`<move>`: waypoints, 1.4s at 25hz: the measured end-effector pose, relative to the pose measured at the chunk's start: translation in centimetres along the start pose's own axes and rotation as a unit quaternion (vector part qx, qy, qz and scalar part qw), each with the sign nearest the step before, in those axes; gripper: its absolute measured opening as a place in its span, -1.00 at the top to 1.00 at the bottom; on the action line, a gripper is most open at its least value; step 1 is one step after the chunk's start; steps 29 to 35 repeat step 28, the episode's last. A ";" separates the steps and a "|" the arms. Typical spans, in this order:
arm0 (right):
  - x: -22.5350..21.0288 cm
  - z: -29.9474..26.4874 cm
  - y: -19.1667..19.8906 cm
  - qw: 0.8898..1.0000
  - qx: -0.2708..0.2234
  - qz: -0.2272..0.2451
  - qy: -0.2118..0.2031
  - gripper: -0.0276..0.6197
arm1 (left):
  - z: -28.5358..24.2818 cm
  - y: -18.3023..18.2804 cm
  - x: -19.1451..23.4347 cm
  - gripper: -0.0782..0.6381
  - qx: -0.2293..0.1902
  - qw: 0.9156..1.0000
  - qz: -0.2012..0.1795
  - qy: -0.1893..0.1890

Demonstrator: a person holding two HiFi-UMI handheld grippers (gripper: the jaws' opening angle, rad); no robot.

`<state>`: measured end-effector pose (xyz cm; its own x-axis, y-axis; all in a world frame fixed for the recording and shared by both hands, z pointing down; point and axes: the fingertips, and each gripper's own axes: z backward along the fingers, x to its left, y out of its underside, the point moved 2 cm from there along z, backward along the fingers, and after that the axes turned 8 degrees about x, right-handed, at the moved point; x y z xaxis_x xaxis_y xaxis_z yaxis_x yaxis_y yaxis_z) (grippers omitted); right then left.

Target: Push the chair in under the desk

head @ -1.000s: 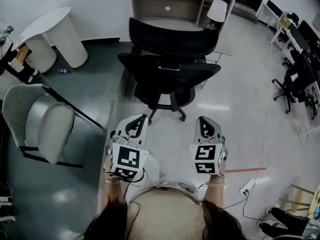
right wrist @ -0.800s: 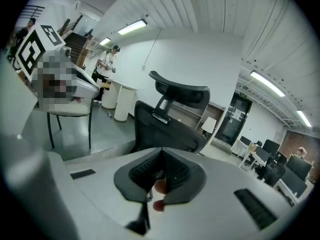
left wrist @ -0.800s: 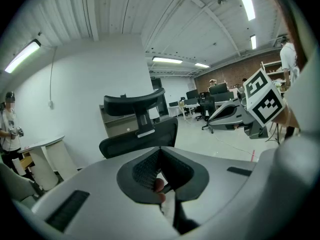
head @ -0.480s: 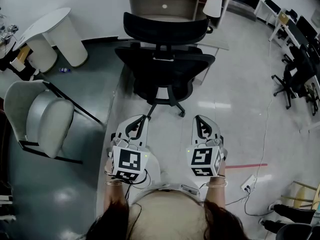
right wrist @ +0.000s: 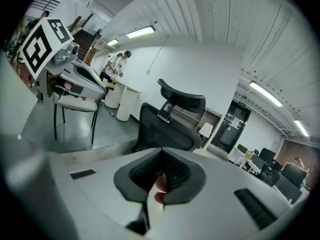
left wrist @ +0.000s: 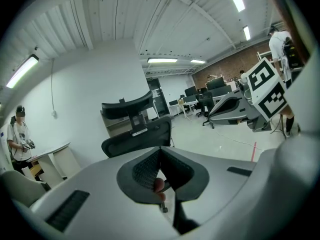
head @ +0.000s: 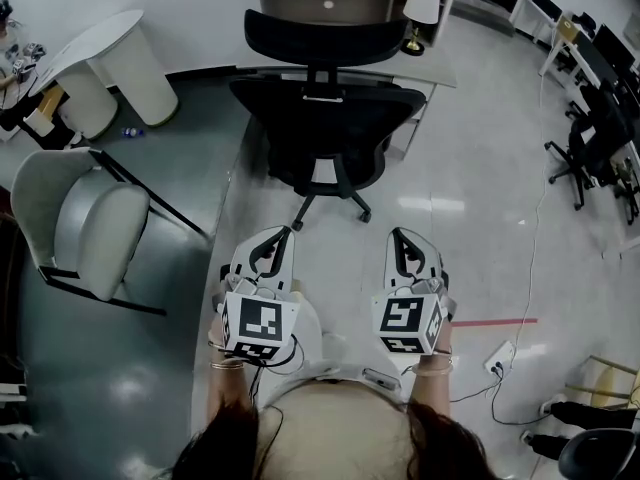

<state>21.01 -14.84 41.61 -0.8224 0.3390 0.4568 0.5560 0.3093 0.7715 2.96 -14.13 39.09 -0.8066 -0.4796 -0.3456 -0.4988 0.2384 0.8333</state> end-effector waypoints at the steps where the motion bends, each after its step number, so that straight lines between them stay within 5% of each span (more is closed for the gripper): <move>1: 0.1 0.3 0.2 1.000 -0.001 -0.003 0.000 0.85 | 0.3 0.1 -0.2 0.75 0.001 1.000 -0.001 -0.002; 19: 2.6 3.9 1.9 0.999 -0.009 -0.043 -0.022 0.85 | 4.8 1.0 -1.3 0.75 -0.011 0.999 -0.033 -0.036; 35: 1.5 4.5 2.6 0.999 -0.018 -0.035 0.000 0.85 | 4.5 0.6 -2.7 0.75 -0.014 0.997 -0.050 -0.053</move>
